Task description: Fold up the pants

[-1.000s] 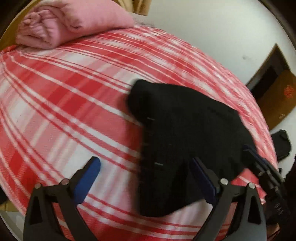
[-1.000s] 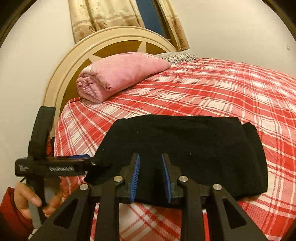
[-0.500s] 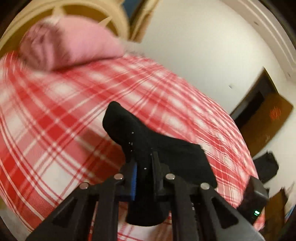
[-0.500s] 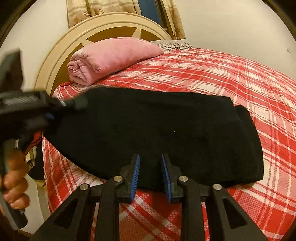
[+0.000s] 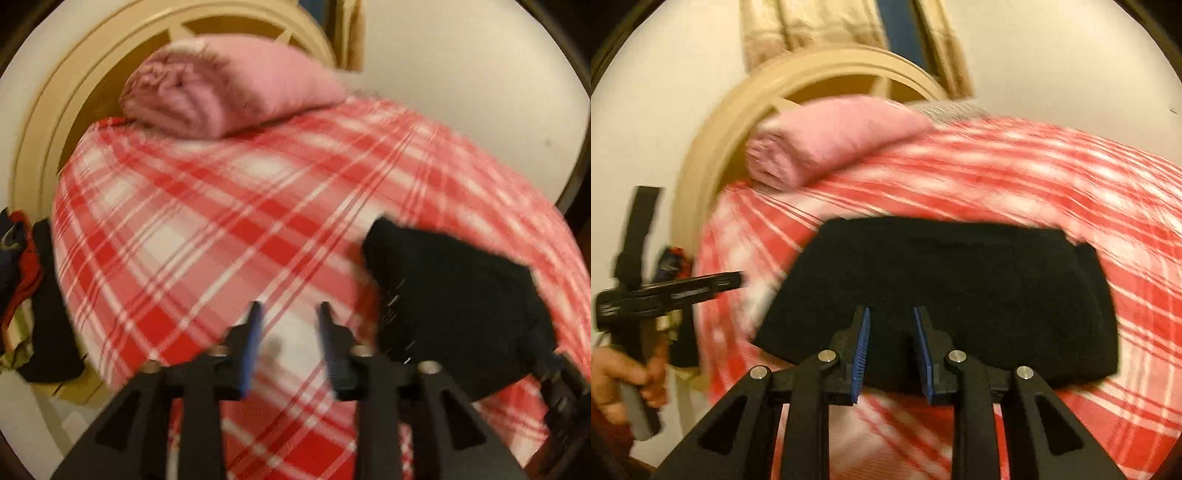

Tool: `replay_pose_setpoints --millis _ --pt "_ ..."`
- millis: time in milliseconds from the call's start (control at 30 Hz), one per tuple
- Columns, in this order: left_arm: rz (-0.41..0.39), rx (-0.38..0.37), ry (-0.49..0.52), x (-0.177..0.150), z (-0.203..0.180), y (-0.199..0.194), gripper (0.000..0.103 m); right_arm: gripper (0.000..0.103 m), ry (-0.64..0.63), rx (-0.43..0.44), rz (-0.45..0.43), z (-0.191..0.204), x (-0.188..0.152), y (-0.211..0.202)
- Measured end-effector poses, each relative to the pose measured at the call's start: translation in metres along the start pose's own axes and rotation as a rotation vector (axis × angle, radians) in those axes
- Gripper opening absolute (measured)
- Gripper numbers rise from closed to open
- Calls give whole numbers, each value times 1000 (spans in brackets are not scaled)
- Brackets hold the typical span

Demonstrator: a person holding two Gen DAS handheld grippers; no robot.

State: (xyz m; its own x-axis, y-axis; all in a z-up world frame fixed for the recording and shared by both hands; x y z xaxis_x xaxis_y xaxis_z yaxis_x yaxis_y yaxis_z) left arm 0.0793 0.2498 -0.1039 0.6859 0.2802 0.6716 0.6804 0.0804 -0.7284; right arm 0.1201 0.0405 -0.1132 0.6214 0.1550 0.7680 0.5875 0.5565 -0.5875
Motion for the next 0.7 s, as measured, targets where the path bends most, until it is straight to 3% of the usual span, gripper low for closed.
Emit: replay_pose_setpoints --millis 33,167,333,433,467,500,533,633,700 --pt "-22 -16 13 7 -6 -2 55 26 -7 49 18 14 0 8" --pt "-90 25 100 25 -25 -7 67 26 -47 93 182 44 -27 54" --pt "-91 40 139 23 -37 -3 74 26 -33 118 162 50 -25 39" --pt "-85 25 173 11 -56 -6 75 28 14 5 61 21 -10 8" --pt "-77 19 181 5 -65 -4 77 36 23 -53 32 6 -6 -3" --pt "-69 5 191 1 -73 -5 77 50 21 -113 15 -9 -4 -11" --pt "-62 -8 207 -3 -82 -4 77 55 11 -170 9 -23 -3 -18" --pt "-38 0 263 -17 -106 1 77 57 5 -305 59 -68 -18 -28" --pt "-25 4 292 -26 -117 3 77 57 40 -321 120 -85 -33 -26"
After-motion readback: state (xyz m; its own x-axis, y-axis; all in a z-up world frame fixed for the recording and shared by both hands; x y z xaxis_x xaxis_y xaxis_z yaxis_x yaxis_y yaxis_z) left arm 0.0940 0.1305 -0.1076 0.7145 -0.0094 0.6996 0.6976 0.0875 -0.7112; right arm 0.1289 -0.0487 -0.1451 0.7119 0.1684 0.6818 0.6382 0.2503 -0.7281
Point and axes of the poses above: each gripper's, at about its wrist camera, not at the fingertips, and y roughly the way its jaws point, z to its left, x to its top, the point moved 8 cm from there along y, roughly the way its jaws point, and after that the axes turned 1 degree about -x, right-handed, at the moved point
